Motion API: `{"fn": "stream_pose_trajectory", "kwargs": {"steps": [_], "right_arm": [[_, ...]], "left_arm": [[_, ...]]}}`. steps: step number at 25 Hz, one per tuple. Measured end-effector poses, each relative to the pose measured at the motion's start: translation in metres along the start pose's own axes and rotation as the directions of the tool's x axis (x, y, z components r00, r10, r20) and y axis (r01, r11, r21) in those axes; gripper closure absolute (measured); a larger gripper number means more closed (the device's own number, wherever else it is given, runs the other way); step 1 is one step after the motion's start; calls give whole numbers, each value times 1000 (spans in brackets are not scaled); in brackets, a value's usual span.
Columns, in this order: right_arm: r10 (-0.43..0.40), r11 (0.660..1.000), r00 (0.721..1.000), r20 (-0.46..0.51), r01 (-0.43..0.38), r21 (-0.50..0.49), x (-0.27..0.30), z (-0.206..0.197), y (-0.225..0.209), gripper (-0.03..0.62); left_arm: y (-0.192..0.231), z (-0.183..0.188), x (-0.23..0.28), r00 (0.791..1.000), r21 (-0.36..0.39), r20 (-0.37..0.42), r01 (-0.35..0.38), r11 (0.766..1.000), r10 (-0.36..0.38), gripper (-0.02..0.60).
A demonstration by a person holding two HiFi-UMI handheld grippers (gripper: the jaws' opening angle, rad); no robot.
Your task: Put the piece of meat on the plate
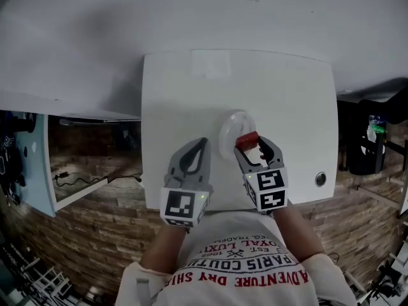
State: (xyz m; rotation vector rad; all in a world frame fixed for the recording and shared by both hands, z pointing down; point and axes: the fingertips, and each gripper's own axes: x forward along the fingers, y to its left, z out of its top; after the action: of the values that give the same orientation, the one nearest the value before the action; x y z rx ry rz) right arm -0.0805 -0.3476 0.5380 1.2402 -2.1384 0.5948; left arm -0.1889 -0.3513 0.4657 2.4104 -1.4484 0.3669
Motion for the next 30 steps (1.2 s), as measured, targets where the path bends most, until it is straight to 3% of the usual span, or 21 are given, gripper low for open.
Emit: {"fn": "stream_pose_trajectory", "kwargs": {"steps": [11,20,30], "right_arm": [[1,1000,979,-206,2,13,66,-59,2,319],[3,998,977,-211,10,59,77,-58,2,319],[-48,996,982,-184,62,70,80,-61,-2,318]], "left_arm": [[17,-51,13,995,-68,-91,23,997,-29,574],[18,-70,9,991,-52,-126,36,998,-42,574],[14,-74,4,988,-57,-151,31,998,-39,574]]}}
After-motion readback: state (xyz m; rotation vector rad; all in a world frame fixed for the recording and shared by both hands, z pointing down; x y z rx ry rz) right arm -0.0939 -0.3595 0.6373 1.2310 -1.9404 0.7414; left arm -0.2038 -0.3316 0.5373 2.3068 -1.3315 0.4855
